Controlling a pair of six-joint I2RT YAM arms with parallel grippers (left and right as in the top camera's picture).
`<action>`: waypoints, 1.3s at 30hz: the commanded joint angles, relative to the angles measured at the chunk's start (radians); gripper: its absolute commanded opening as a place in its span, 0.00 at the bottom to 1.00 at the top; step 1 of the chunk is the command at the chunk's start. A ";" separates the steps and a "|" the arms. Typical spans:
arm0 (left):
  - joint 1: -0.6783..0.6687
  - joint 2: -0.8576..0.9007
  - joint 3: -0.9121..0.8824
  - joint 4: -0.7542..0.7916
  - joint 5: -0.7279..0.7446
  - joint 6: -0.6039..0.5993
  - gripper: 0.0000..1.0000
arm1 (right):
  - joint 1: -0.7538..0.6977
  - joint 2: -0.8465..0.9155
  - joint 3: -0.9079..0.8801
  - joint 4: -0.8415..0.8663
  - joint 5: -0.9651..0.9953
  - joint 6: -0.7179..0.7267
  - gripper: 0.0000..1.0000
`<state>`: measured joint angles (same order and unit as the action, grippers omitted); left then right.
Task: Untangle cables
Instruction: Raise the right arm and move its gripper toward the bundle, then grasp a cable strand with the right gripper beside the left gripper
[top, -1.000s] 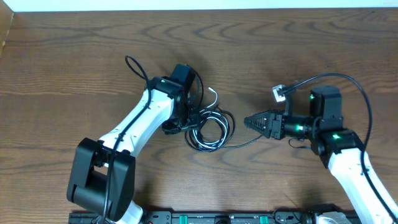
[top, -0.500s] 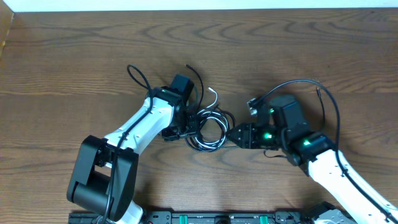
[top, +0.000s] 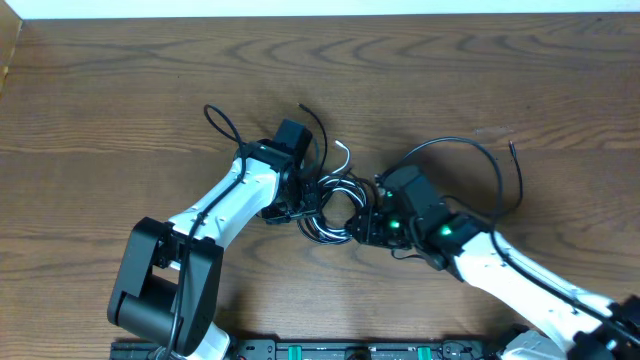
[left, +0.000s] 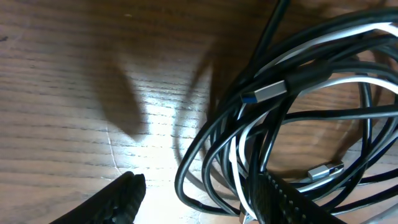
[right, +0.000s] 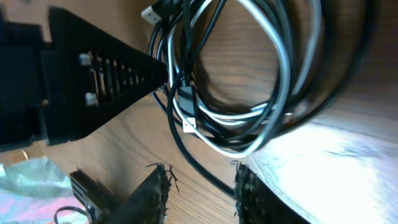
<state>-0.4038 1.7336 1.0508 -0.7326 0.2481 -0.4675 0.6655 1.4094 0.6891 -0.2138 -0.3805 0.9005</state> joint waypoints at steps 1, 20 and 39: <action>0.003 0.000 -0.004 -0.002 -0.014 -0.003 0.61 | 0.025 0.053 0.014 0.029 0.056 0.095 0.33; 0.003 0.000 -0.005 -0.014 -0.014 -0.002 0.61 | 0.028 0.156 0.014 0.150 0.172 0.206 0.33; 0.003 0.000 -0.005 -0.013 -0.014 -0.002 0.61 | 0.060 0.262 0.014 0.197 0.172 0.205 0.31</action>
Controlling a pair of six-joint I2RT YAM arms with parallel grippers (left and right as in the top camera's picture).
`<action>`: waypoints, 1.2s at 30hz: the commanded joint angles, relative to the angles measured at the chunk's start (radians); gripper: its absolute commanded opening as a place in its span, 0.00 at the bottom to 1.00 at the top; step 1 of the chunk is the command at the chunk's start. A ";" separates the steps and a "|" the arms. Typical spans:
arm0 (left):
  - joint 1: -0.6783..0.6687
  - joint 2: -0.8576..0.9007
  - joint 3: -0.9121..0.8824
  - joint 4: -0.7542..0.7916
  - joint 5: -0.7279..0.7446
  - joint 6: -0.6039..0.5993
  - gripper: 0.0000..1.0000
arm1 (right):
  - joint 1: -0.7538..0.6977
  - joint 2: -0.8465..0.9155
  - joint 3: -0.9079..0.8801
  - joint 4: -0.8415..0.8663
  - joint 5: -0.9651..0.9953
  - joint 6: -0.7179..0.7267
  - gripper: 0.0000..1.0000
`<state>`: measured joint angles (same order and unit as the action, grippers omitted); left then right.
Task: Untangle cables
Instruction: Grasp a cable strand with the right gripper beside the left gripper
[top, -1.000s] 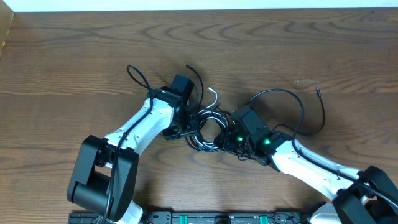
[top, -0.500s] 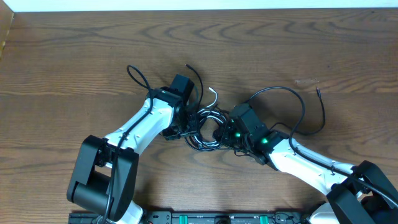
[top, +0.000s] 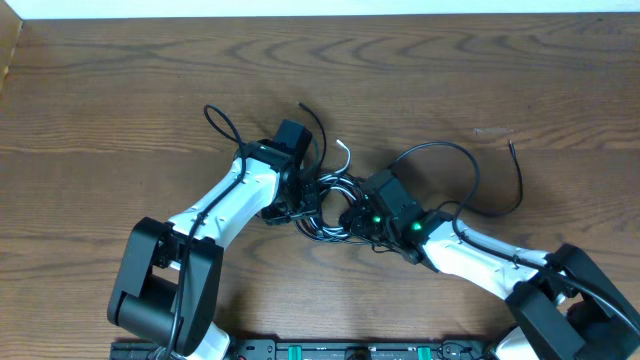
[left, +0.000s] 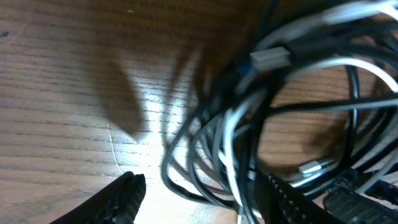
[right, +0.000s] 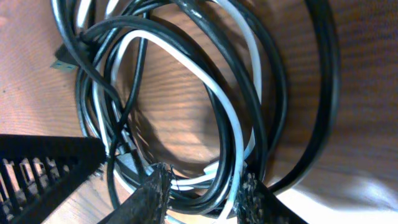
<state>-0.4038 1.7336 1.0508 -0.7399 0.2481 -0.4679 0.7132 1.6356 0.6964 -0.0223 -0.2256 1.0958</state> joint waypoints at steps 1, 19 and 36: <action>0.003 0.000 -0.005 -0.006 -0.014 -0.002 0.61 | 0.013 0.037 0.006 0.009 0.018 0.010 0.28; 0.003 0.000 -0.005 -0.017 -0.014 0.003 0.61 | -0.072 0.014 0.007 0.105 -0.145 0.002 0.01; 0.003 0.000 -0.005 -0.002 -0.014 0.003 0.61 | -0.079 0.014 0.007 0.191 -0.175 -0.038 0.01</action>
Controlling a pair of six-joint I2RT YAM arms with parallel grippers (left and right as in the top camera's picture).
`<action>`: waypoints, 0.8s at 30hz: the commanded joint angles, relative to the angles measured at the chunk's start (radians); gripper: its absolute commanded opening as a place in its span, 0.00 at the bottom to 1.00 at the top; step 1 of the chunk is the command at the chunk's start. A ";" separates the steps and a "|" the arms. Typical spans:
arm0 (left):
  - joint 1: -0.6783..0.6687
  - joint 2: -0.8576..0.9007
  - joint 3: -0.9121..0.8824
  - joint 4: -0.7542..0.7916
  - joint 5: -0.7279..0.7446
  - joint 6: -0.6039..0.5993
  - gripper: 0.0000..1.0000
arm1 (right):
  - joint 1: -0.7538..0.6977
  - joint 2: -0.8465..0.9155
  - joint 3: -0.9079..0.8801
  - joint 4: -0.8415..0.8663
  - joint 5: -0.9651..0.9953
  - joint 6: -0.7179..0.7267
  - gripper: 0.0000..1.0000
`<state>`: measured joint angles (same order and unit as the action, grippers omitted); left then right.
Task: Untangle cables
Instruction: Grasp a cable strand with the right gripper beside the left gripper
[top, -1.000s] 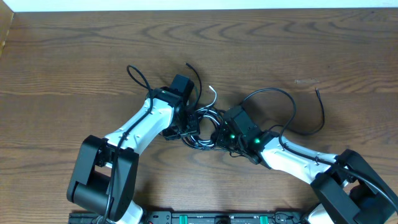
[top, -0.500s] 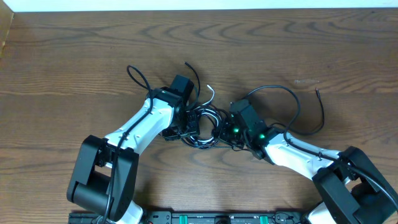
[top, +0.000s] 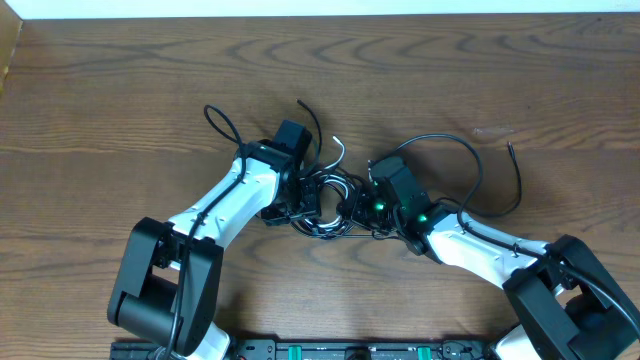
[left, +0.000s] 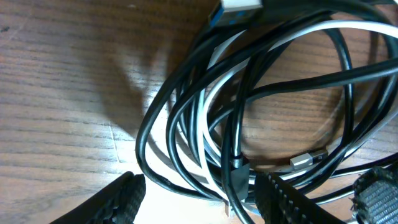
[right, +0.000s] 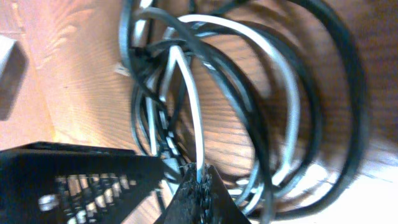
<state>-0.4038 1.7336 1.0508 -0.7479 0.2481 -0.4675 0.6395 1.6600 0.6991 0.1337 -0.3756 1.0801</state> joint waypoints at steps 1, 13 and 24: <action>0.003 0.000 -0.005 0.006 -0.014 0.002 0.61 | -0.005 -0.011 0.004 0.047 -0.028 -0.023 0.01; 0.003 0.000 -0.005 0.006 -0.014 0.002 0.61 | -0.015 -0.011 0.004 0.114 -0.157 -0.102 0.01; 0.003 0.000 -0.005 0.006 -0.014 0.002 0.61 | -0.100 -0.011 0.004 0.167 -0.309 -0.211 0.01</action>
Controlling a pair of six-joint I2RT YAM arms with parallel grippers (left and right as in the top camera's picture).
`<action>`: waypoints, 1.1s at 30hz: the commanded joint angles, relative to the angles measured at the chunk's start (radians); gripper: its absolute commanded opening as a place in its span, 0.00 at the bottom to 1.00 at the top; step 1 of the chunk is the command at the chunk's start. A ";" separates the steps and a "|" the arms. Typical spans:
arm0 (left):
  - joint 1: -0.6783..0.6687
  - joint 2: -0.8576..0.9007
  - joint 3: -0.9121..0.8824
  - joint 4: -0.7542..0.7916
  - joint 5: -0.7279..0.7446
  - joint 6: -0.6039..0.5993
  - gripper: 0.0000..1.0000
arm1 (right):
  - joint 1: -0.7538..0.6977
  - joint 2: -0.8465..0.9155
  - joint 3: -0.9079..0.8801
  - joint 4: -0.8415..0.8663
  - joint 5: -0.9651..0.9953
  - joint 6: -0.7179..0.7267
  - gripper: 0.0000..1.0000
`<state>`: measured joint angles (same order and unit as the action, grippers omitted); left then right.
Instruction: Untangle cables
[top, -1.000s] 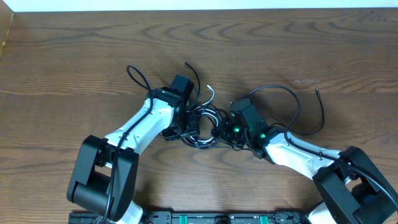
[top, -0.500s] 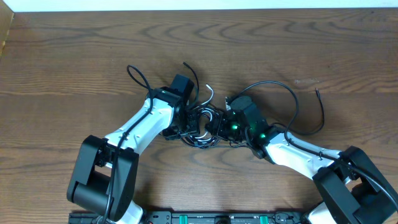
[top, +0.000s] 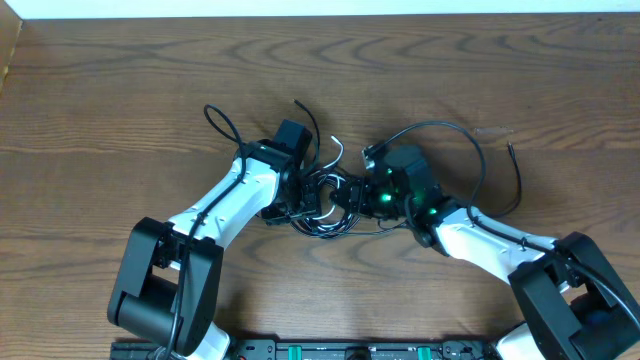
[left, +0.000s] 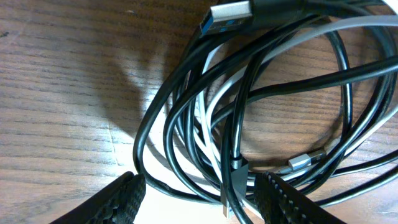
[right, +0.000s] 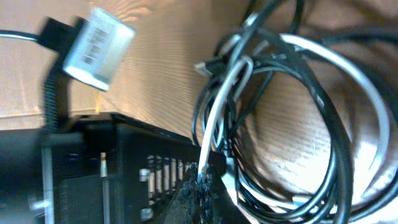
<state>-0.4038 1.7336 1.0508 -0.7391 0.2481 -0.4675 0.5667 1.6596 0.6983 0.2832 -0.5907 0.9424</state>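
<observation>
A tangled coil of black and white cables (top: 325, 203) lies mid-table, also filling the left wrist view (left: 261, 106) and the right wrist view (right: 298, 118). My left gripper (left: 202, 202) stands open at the coil's left side (top: 297, 207), with several strands lying between its fingers. From the right, my right gripper (right: 202, 186) is shut on a white cable (right: 217, 106) at the coil's edge (top: 362, 195). A silver and blue USB plug (left: 227, 14) lies at the coil's far side.
A long black cable (top: 478, 160) arcs behind the right arm and ends near the table's right part. Another black loop (top: 222, 124) sticks out behind the left arm. A silver plug (right: 96, 46) shows beside the left arm's black body (right: 93, 162).
My right gripper, still shut on the white cable, has shifted a little back and to the right, and the coil's strands have shifted with it. The left gripper is unmoved and open.
My right gripper first stood open at the coil's right edge, then open with strands between its fingers. By the last earlier moment it was shut on the white cable, and now holds it slightly farther back. The left gripper stayed open at the coil's left side throughout.
</observation>
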 joint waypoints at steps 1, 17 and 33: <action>0.003 0.000 -0.005 -0.003 -0.014 0.002 0.61 | -0.045 -0.011 0.005 0.048 -0.143 -0.100 0.01; 0.003 0.000 -0.005 -0.002 -0.014 0.002 0.61 | -0.131 -0.018 0.005 -0.023 -0.091 -0.182 0.01; 0.003 0.000 -0.005 0.000 -0.014 0.002 0.61 | -0.048 -0.013 0.005 -0.116 0.024 -0.182 0.05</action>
<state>-0.4038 1.7336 1.0508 -0.7353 0.2481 -0.4675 0.5049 1.6577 0.6991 0.1661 -0.6151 0.7761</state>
